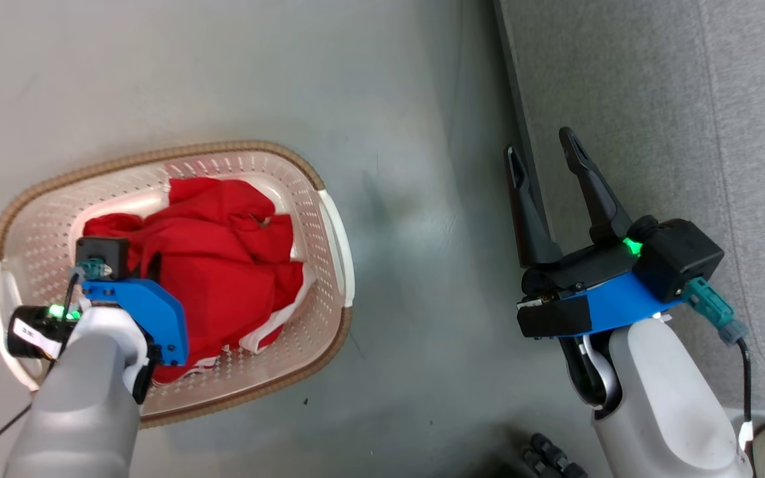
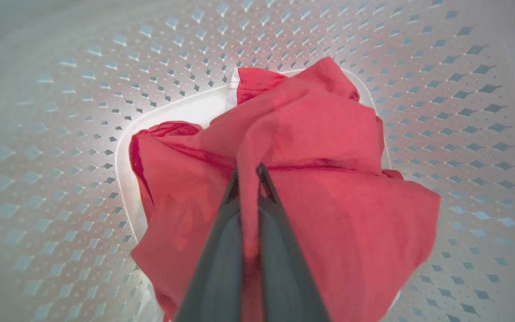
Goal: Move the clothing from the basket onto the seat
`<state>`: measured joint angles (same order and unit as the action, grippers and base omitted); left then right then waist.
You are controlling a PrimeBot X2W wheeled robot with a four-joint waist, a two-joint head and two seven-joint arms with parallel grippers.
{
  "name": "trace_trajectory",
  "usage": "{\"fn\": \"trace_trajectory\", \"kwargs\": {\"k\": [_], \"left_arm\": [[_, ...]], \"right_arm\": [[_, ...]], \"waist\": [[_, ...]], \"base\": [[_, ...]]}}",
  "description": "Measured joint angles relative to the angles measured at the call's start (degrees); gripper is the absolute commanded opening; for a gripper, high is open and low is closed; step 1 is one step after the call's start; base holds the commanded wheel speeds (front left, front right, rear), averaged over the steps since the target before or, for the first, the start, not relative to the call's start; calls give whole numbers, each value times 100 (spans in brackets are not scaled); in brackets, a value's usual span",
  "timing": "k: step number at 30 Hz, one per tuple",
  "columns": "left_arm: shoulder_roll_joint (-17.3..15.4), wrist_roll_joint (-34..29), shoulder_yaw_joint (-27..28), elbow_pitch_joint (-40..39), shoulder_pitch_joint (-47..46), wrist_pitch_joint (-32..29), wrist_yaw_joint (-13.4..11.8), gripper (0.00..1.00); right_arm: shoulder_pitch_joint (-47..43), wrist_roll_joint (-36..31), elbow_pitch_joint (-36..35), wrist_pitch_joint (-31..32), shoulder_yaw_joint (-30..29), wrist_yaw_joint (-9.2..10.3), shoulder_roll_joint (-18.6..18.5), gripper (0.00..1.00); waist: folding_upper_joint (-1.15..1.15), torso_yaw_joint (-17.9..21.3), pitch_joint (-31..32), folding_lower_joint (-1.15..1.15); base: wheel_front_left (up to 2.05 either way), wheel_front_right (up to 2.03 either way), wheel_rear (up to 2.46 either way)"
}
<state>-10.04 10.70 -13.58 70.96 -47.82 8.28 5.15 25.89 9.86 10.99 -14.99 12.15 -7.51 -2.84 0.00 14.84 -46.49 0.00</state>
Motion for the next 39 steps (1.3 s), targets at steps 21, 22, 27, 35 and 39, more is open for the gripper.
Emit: {"fn": "trace_trajectory", "kwargs": {"k": [21, 22, 27, 35, 39], "left_arm": [[654, 193, -814, -188, 793, 603, 214, 0], [673, 250, -931, -277, 823, 613, 215, 0], [714, 687, -1561, -747, 944, 615, 216, 0], [720, 1499, -2431, -1514, 877, 356, 216, 0], [720, 1818, -2725, -1806, 639, 257, 216, 0]], "right_arm": [[-808, -290, 554, 280, -73, 0, 3, 100], [-862, -285, 552, 314, -73, 0, 3, 100], [-1139, -278, 547, 446, -66, 0, 2, 100], [-1478, -257, 505, 603, -60, 0, 3, 100], [-1597, -233, 481, 670, -48, 0, 3, 100]], "waist": [[0, -645, 2720, -2], [0, -690, 2861, -2], [0, -915, 3486, -2], [0, -1180, 4208, -2], [0, -1233, 4427, -1]], "base": [[0, 0, 0], [0, 0, 0], [0, 0, 0], [0, 0, 0], [0, 0, 0]]}}
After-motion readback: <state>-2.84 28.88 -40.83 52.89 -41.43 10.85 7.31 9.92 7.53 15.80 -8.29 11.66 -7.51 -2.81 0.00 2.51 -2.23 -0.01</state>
